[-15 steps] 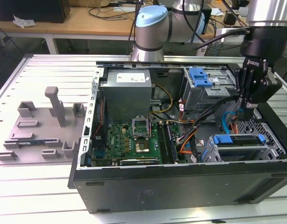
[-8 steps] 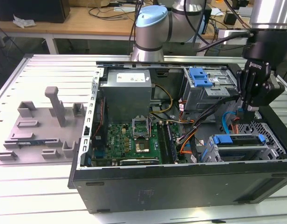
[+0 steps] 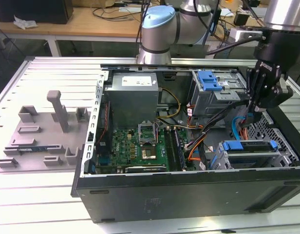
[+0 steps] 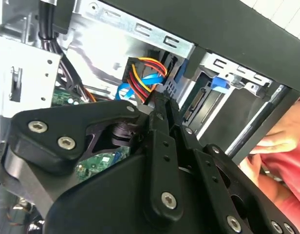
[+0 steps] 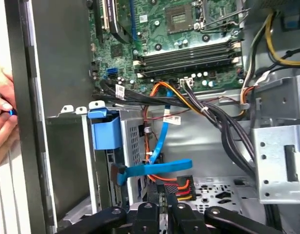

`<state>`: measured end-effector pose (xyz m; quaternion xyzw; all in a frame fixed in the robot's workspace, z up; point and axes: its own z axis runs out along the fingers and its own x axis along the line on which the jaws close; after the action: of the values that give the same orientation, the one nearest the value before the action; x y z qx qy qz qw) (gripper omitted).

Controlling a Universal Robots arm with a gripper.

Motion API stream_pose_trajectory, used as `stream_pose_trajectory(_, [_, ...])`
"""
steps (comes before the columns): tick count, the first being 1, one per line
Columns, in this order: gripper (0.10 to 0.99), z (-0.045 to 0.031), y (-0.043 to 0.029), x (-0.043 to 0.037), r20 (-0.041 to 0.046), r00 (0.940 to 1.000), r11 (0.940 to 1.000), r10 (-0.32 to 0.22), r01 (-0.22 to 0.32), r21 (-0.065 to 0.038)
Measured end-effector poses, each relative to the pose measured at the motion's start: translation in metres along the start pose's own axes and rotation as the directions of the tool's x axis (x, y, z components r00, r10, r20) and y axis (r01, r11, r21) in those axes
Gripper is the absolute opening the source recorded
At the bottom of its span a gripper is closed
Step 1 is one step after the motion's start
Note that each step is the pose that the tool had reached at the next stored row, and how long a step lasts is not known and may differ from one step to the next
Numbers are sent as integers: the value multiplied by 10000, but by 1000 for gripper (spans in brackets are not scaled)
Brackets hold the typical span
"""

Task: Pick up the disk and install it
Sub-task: 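Insert the first disk wire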

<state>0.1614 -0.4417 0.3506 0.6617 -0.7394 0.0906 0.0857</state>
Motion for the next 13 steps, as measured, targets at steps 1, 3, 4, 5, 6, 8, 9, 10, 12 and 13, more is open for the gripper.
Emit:
stream_pose_trajectory(1, [169, -14, -5, 10, 72, 10000, 10000, -3, 3, -11])
stream_pose_trajectory(3, [169, -36, -16, 37, 253, 9997, 10000, -6, 7, -38])
stream_pose_trajectory(4, [169, -37, -21, 49, 346, 9994, 10000, -7, 8, -49])
stream_pose_trajectory(5, [169, -38, -26, 63, 449, 9990, 10000, -7, 10, -62])
stream_pose_trajectory(6, [169, -37, -33, 82, 563, 9984, 10000, -8, 12, -78])
stream_pose_trajectory(8, [169, -26, -45, 135, 726, 9974, 9999, -9, 17, -106])
stream_pose_trajectory(9, [169, -20, -52, 166, 799, 9968, 9999, -11, 20, -120])
stream_pose_trajectory(10, [169, 20, -95, 347, 1047, 9945, 9999, -10, 26, -155])
stream_pose_trajectory(12, [169, 50, -116, 463, 1383, 9904, 9998, -10, 38, -198])
stream_pose_trajectory(13, [169, 55, -119, 485, 1449, 9894, 9998, -10, 41, -207])
